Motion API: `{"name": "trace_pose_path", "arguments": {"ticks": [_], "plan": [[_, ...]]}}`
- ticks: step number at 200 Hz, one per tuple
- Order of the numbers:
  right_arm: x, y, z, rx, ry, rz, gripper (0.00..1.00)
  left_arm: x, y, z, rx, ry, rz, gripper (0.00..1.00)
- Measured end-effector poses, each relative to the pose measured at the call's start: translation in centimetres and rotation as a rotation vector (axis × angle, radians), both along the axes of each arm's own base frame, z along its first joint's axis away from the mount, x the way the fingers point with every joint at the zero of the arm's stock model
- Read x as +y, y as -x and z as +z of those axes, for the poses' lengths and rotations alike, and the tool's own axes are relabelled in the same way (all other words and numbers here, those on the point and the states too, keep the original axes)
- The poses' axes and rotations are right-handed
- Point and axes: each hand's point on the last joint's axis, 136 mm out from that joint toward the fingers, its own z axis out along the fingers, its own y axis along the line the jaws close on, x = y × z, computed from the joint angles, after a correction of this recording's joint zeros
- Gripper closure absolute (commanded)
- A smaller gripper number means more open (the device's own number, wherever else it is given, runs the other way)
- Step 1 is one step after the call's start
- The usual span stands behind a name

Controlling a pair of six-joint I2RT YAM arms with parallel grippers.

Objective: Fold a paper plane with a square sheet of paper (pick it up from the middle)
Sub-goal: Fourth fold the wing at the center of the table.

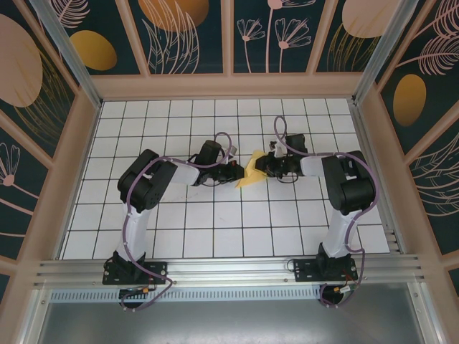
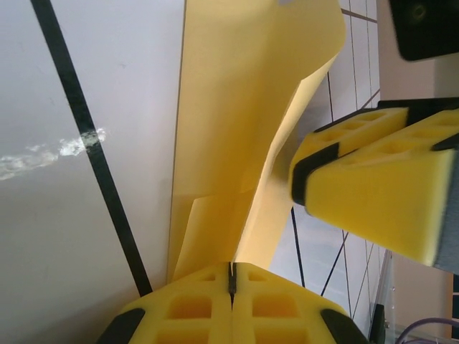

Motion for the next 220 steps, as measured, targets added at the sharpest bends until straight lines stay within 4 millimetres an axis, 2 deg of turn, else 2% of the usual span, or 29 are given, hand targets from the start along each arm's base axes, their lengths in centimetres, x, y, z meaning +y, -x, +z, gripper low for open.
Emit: {"name": "trace_pose_path", "arguments": {"ticks": [27, 151, 191, 220], "plan": [[0.7, -0.7, 0.7, -0.022, -0.01, 0.014, 0.83, 0.0, 0.0, 0.0, 0.013, -0.005, 0.004, 1.0], [0.5, -0.7, -1.8, 0.028, 0.015, 0.002, 0.83, 0.0, -0.1, -0.1, 0.037, -0.013, 0.013, 1.0], [0.6, -0.8, -1.9, 0.023, 0.011, 0.001, 0.83, 0.0, -0.1, -0.2, 0.039, -0.013, 0.014, 1.0], [0.5, -0.8, -2.0, 0.028, 0.018, -0.003, 0.84, 0.0, -0.1, -0.1, 0.044, -0.017, 0.015, 0.9]]}}
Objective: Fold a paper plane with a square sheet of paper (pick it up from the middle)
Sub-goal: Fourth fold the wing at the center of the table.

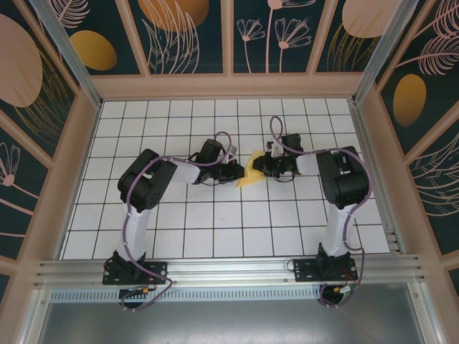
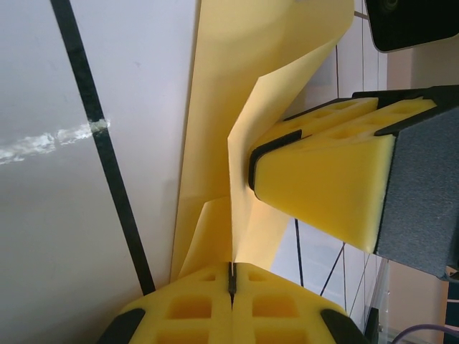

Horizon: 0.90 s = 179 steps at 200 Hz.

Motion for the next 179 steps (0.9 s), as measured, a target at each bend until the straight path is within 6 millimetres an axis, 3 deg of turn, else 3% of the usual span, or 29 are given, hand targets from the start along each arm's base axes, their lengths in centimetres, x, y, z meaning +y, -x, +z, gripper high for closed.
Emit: {"name": "trace_pose_path", "arguments": {"ticks": [34, 73, 94, 135, 179], "plan": [[-0.1, -0.1, -0.4, 0.034, 0.033, -0.012, 0.86, 0.2, -0.4, 0.6, -0.005, -0.031, 0.022, 0.77], [-0.2, -0.1, -0.7, 0.073, 0.072, -0.023, 0.86, 2.4, -1.8, 1.0, -0.033, -0.135, 0.118, 0.76], [-0.3, -0.2, -0.8, 0.088, 0.081, -0.025, 0.87, 2.7, -2.3, 2.6, -0.072, -0.125, 0.135, 0.76], [-0.3, -0.2, -0.9, 0.11, 0.096, -0.035, 0.87, 1.3, -1.6, 4.9, -0.129, -0.049, 0.085, 0.76], [-0.3, -0.2, -1.0, 0.122, 0.102, -0.038, 0.87, -1.1, -0.4, 4.1, -0.124, -0.036, 0.005, 0.8]]}}
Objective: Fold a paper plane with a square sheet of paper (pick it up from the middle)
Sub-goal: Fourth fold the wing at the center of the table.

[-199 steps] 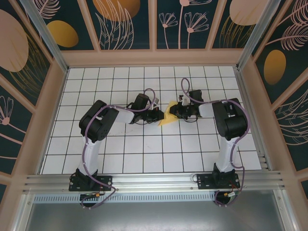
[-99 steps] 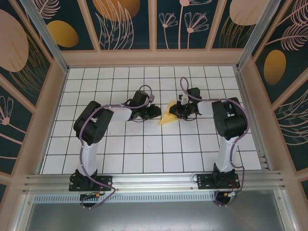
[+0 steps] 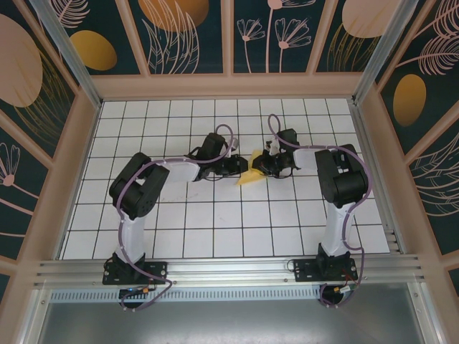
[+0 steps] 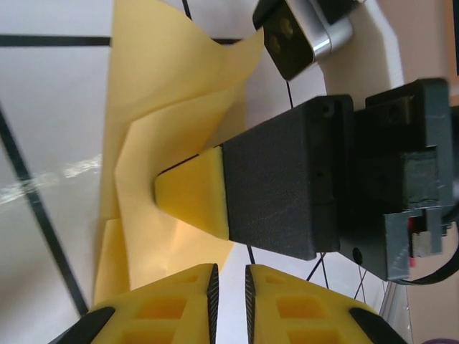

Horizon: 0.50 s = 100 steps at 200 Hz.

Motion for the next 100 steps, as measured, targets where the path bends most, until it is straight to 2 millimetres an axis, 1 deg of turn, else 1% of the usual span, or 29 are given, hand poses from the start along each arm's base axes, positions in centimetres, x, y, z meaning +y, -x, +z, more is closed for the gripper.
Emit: {"name": "trace_pose_path", "arguments": {"ticks": [17, 50, 100], "plan": [[0.0, 0.0, 0.0, 0.003, 0.001, 0.0, 0.87, -0.4, 0.5, -0.9, 0.017, -0.011, -0.023, 0.8], [0.0, 0.0, -0.1, 0.012, 0.004, 0.0, 0.87, -0.1, 1.1, -2.6, 0.057, -0.05, -0.036, 0.8], [0.0, 0.0, -0.1, 0.015, 0.008, -0.001, 0.87, 0.6, 1.6, -3.7, 0.068, -0.099, -0.041, 0.81]]}}
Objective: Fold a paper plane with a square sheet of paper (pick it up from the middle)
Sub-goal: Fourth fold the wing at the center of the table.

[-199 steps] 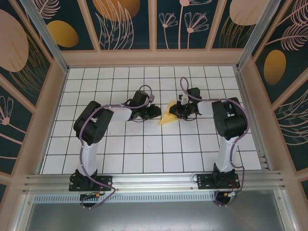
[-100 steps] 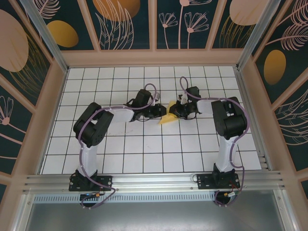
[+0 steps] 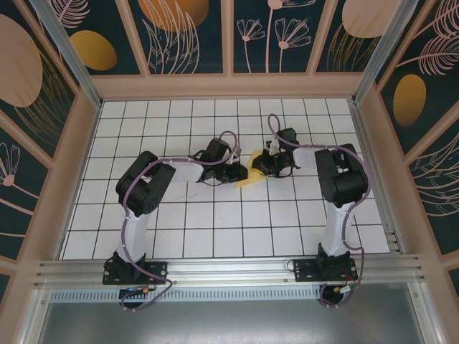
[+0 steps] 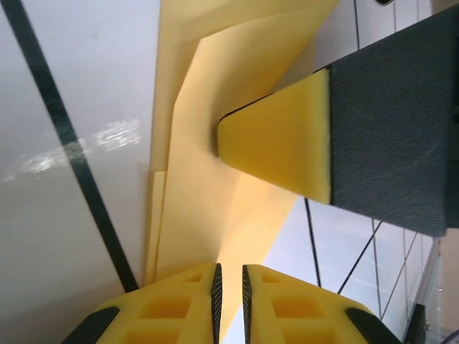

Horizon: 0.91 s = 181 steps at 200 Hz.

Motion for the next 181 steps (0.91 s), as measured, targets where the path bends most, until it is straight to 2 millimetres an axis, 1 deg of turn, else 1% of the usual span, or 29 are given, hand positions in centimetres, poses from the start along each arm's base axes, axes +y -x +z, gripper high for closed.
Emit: {"name": "trace_pose_path", "arguments": {"ticks": [46, 76, 95, 109, 130, 181], "plan": [[0.0, 0.0, 0.0, 0.002, 0.0, 0.0, 0.87, 0.3, -0.1, -0.3, -0.009, -0.022, 0.001, 0.81], [0.0, 0.0, 0.0, 0.002, 0.0, 0.0, 0.87, 0.2, 0.0, -0.2, -0.014, -0.016, -0.003, 0.81], [0.0, 0.0, 0.0, 0.002, 0.0, 0.0, 0.87, 0.4, 0.6, 0.4, -0.015, 0.003, -0.006, 0.81], [0.0, 0.0, 0.0, 0.002, 0.0, 0.0, 0.87, 0.5, 0.9, 1.3, -0.021, 0.023, -0.008, 0.81], [0.0, 0.0, 0.0, 0.002, 0.0, 0.0, 0.87, 0.3, 0.9, 2.2, -0.036, 0.044, -0.013, 0.83], [0.0, 0.0, -0.1, 0.003, -0.001, 0.001, 0.87, 0.7, 1.5, 1.3, -0.01, 0.023, -0.013, 0.84]]}}
